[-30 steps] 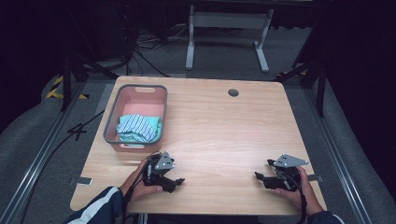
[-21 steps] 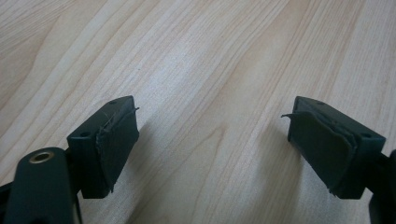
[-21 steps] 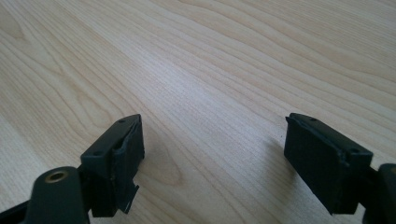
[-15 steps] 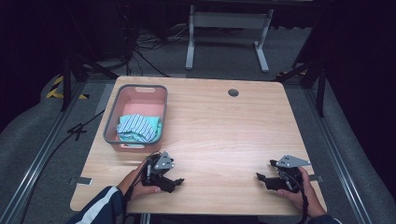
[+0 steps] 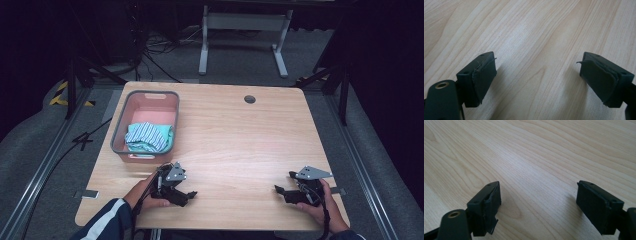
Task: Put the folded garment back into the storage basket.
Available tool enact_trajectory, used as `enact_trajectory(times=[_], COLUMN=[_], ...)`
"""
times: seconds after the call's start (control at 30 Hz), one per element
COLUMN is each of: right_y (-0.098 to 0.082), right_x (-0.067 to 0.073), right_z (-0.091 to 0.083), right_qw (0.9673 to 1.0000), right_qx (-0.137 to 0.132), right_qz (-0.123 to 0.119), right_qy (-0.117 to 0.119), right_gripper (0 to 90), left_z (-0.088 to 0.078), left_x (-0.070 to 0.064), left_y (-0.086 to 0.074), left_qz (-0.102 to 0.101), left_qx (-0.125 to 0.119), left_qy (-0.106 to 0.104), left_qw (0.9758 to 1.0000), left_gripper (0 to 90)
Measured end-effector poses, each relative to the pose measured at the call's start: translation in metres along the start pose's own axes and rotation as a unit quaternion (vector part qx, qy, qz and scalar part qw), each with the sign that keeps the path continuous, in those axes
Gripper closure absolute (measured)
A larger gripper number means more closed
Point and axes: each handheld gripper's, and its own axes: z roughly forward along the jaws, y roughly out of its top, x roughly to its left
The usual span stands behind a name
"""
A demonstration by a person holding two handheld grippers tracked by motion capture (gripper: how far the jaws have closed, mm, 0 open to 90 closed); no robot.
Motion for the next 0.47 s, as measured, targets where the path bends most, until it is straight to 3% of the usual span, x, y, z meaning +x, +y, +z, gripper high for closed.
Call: enact_trajectory(times=[0.47], right_y=[0.0000], right_x=[-0.0001], right_z=[0.0000], right_qw=[1.0000], right_qx=[0.000], right_qz=[0.000], right_qy=[0.000], right_gripper=[20.5], left_z=[0.0005], left_x=[0.0002], left_y=[0.0005], left_qz=[-0.002], left_qx=[0.002], left_qy=[0.002], left_qw=[1.0000], left_gripper=[12.1])
